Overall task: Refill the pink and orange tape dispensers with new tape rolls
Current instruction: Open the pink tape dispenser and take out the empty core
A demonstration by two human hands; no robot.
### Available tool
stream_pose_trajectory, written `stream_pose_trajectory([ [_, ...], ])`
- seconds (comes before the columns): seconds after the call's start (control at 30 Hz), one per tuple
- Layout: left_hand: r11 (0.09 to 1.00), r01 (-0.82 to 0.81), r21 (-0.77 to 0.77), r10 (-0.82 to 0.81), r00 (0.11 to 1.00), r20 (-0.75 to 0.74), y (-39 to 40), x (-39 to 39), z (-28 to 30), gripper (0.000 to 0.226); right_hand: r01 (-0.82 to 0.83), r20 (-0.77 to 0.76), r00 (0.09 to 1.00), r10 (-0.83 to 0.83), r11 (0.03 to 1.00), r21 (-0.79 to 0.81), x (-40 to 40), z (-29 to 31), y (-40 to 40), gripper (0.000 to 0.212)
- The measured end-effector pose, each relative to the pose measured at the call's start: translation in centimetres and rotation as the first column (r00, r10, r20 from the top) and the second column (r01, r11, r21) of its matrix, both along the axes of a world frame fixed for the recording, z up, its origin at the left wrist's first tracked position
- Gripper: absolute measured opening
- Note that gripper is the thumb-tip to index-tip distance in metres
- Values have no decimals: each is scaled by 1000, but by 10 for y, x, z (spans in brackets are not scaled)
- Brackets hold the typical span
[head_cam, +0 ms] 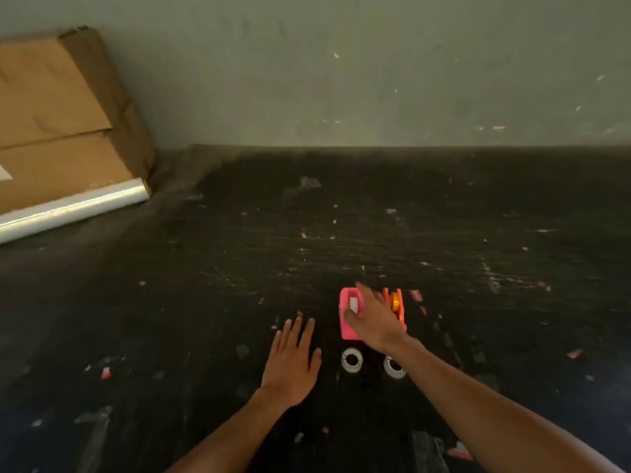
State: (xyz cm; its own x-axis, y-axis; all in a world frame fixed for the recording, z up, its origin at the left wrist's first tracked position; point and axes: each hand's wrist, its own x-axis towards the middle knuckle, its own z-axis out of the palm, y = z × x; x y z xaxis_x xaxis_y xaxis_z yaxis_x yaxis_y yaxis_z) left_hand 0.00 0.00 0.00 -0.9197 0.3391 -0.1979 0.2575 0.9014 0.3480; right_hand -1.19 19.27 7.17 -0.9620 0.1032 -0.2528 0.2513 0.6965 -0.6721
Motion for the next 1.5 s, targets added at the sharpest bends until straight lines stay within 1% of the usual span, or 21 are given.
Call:
stream_pose_trajectory([
  [0.1, 997, 19, -80, -27, 995, -96, -5, 7, -11, 62, 28, 37, 999, -29, 999, 30, -4, -8, -6, 86],
  [0.27, 998, 15, -69, -25, 989, -149, -6, 8, -14, 61, 76, 100, 991, -83, 994, 74, -11, -23, -13, 104],
  [0.43, 998, 7, -58, -13, 993, -118, -6, 9, -11, 60, 72, 137, 986, -91, 988, 138, -14, -30, -13, 102],
  [0.53, 999, 1, -51, -7, 994, -112, -6, 8, -11, 61, 85, 132, 986, -100, 990, 116, -16, -33, -9, 104],
  [0.6, 999, 6, -32, -10, 995, -98, -7, 7, -11, 61, 110, 124, 985, -117, 992, 59, -16, -34, -7, 105],
  [0.67, 999, -5, 41, 7, 998, -57, -7, 5, -9, 61, 118, 97, 988, -117, 993, -10, -13, -34, -4, 107],
  [0.73, 970, -84, 229, 81, 996, 23, -5, 1, -1, 61, 90, 52, 995, -87, 994, -66, -7, -29, -3, 107],
  [0.77, 927, -145, 344, 122, 989, 89, -4, -1, 6, 61, 62, 28, 998, -60, 994, -93, -3, -26, -2, 106],
  [0.83, 789, -267, 554, 142, 955, 260, 2, -5, 25, 62, -3, 3, 1000, 4, 989, -146, 8, -19, 0, 103],
  [0.87, 715, -307, 628, 117, 938, 325, 5, -6, 35, 64, -44, -8, 999, 43, 987, -157, 14, -16, 1, 102],
  [0.9, 669, -317, 672, 85, 931, 354, 7, -6, 44, 66, -90, -15, 996, 89, 984, -154, 20, -14, 3, 102],
  [0.93, 659, -288, 694, 48, 938, 344, 9, -6, 51, 70, -143, -22, 990, 141, 980, -138, 27, -12, 5, 101],
  [1.0, 707, -162, 688, -66, 954, 292, 7, -8, 60, 77, -250, -34, 968, 248, 965, -84, 41, -10, 11, 99],
  [1.07, 763, -39, 645, -211, 928, 306, 2, -11, 66, 81, -334, -16, 943, 333, 941, -51, 55, -4, 16, 97],
  [1.13, 802, 50, 596, -304, 892, 335, -2, -9, 70, 84, -384, -2, 923, 385, 923, -33, 66, -1, 21, 96],
  [1.17, 807, 68, 586, -316, 889, 332, -3, -6, 72, 84, -399, -7, 917, 399, 917, -20, 70, 0, 23, 95],
  [1.23, 809, 65, 584, -287, 911, 296, -3, 0, 72, 80, -416, -46, 909, 415, 909, -14, 75, -1, 27, 89],
  [1.33, 809, 57, 585, -233, 945, 230, -1, 11, 69, 74, -375, -173, 915, 366, 926, -27, 83, 1, 25, 64],
  [1.37, 811, 63, 581, -224, 952, 210, -1, 16, 68, 73, -336, -228, 918, 326, 942, -6, 86, 2, 24, 55],
  [1.43, 820, 76, 567, -207, 963, 170, 0, 25, 64, 72, -260, -341, 899, 274, 962, 88, 91, 1, 19, 42],
  [1.5, 823, 83, 562, -189, 973, 134, 1, 35, 58, 71, -223, -387, 882, 270, 961, 164, 97, 0, 13, 33],
])
